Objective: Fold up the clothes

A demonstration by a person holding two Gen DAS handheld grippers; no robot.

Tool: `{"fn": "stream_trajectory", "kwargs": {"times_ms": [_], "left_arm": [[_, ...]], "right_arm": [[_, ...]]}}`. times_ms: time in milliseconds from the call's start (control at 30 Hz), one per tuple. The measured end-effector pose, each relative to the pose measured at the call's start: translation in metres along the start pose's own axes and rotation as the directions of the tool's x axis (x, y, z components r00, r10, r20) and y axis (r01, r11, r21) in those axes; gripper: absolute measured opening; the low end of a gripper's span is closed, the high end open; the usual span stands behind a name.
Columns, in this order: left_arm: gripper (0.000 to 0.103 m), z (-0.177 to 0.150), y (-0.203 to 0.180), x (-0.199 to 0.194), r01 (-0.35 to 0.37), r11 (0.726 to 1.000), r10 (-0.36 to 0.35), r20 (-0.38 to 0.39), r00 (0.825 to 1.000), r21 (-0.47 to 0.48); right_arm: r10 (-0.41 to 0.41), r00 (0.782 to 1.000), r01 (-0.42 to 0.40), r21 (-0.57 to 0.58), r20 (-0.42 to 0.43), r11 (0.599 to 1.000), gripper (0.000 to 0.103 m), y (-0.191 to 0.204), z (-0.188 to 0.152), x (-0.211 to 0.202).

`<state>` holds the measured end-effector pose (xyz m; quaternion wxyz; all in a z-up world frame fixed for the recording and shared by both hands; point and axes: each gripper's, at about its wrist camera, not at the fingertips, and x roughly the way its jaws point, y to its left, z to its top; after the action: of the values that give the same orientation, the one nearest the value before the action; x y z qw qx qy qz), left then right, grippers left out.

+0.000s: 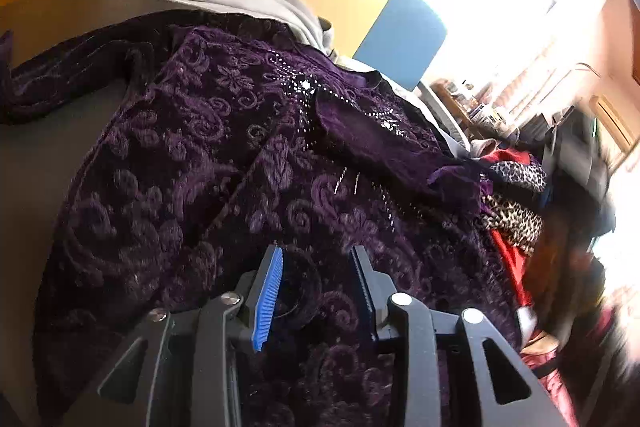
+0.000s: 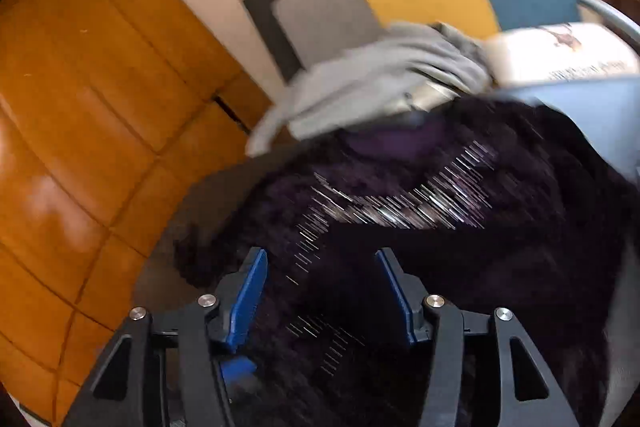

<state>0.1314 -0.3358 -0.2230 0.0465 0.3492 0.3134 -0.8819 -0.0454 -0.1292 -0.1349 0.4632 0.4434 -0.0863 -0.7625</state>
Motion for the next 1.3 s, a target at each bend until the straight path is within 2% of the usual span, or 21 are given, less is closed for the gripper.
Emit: {"fn": "stream_trajectory", "kwargs": {"times_ms": [100, 133, 167, 233, 267, 400, 467, 500, 533, 633, 700, 733, 800, 833, 867, 933, 1033, 1067, 1167, 1300], "left_arm": [[0.038, 0.027, -0.001, -0.002, 0.061, 0.998, -0.06, 0.018, 0.998, -0.02], [0.042, 0.04, 0.0, 0.002, 0.092, 0.995, -0.092, 0.008, 0.996, -0.039], [0.044, 0.054, 0.003, 0.011, 0.105, 0.992, -0.106, -0.014, 0.994, -0.064], [0.045, 0.073, 0.006, 0.027, 0.102, 0.991, -0.106, -0.042, 0.993, -0.085], [0.045, 0.083, 0.008, 0.035, 0.099, 0.991, -0.105, -0.056, 0.993, -0.094], [0.046, 0.108, -0.001, 0.076, 0.05, 0.999, -0.051, -0.123, 0.991, -0.017], [0.046, 0.12, -0.006, 0.097, 0.026, 0.999, -0.022, -0.155, 0.988, 0.025], [0.046, 0.126, -0.008, 0.108, 0.014, 0.999, -0.006, -0.17, 0.985, 0.046], [0.046, 0.129, -0.009, 0.116, 0.017, 0.999, -0.008, -0.18, 0.984, 0.05], [0.046, 0.135, -0.01, 0.136, 0.036, 0.998, -0.023, -0.208, 0.978, 0.057], [0.046, 0.137, -0.013, 0.141, 0.056, 0.996, -0.04, -0.226, 0.973, 0.067], [0.043, 0.138, -0.016, 0.143, 0.04, 0.996, -0.02, -0.235, 0.972, 0.082], [0.018, 0.139, -0.024, 0.145, -0.018, 0.991, 0.049, -0.238, 0.97, 0.13], [0.003, 0.14, -0.031, 0.142, -0.048, 0.983, 0.087, -0.219, 0.972, 0.178], [0.004, 0.141, -0.038, 0.137, -0.046, 0.978, 0.087, -0.2, 0.976, 0.203], [0.004, 0.15, -0.047, 0.121, -0.01, 0.98, 0.041, -0.149, 0.988, 0.199], [0.004, 0.173, -0.048, 0.077, 0.048, 0.991, -0.05, 0.006, 0.999, 0.124], [0.004, 0.18, -0.045, 0.056, 0.069, 0.993, -0.076, 0.073, 0.994, 0.093], [0.004, 0.192, -0.043, 0.013, 0.102, 0.992, -0.114, 0.187, 0.976, 0.072], [0.004, 0.201, -0.046, -0.025, 0.084, 0.991, -0.108, 0.258, 0.96, 0.103]], "right_arm": [[-0.085, 0.996, 0.085, 0.054, -0.015, 0.995, 0.058, -0.04, -0.023, -0.005], [-0.091, 0.996, 0.093, 0.09, -0.024, 0.992, 0.058, -0.054, -0.03, -0.008], [-0.074, 0.997, 0.077, 0.126, -0.026, 0.989, 0.057, -0.067, -0.038, -0.012], [-0.051, 0.999, 0.05, 0.121, 0.004, 0.991, 0.057, -0.076, -0.045, -0.016], [-0.049, 0.999, 0.047, 0.107, 0.01, 0.993, 0.058, -0.076, -0.048, -0.018], [-0.054, 0.998, 0.053, 0.06, 0.02, 0.997, 0.06, -0.071, -0.051, -0.022], [-0.074, 0.997, 0.073, 0.024, 0.033, 0.997, 0.066, -0.061, -0.052, -0.028], [-0.076, 0.997, 0.076, -0.008, 0.035, 0.997, 0.073, -0.055, -0.055, -0.032], [-0.076, 0.996, 0.078, -0.043, 0.036, 0.996, 0.08, -0.048, -0.058, -0.036], [-0.062, 0.998, 0.059, -0.115, -0.024, 0.992, 0.087, -0.038, -0.072, -0.03], [-0.071, 0.997, 0.065, -0.154, -0.033, 0.986, 0.088, -0.037, -0.085, -0.029], [-0.057, 0.998, 0.052, -0.157, -0.03, 0.986, 0.093, -0.038, -0.085, -0.028], [-0.012, 0.999, 0.006, -0.161, -0.035, 0.987, 0.103, -0.04, -0.084, -0.025], [-0.007, 0.999, 0.001, -0.164, -0.033, 0.986, 0.103, -0.041, -0.084, -0.024], [-0.005, 1.0, 0.0, -0.168, -0.03, 0.986, 0.103, -0.041, -0.083, -0.023], [-0.004, 1.0, 0.0, -0.173, -0.023, 0.985, 0.103, -0.042, -0.085, -0.027], [0.01, 1.0, -0.012, -0.165, -0.015, 0.986, 0.103, -0.044, -0.086, -0.03], [0.016, 1.0, -0.018, -0.161, -0.014, 0.987, 0.103, -0.045, -0.086, -0.03], [0.028, 1.0, -0.029, -0.154, -0.013, 0.988, 0.103, -0.046, -0.085, -0.031], [0.031, 0.999, -0.032, -0.152, -0.013, 0.988, 0.103, -0.046, -0.085, -0.03]]}}
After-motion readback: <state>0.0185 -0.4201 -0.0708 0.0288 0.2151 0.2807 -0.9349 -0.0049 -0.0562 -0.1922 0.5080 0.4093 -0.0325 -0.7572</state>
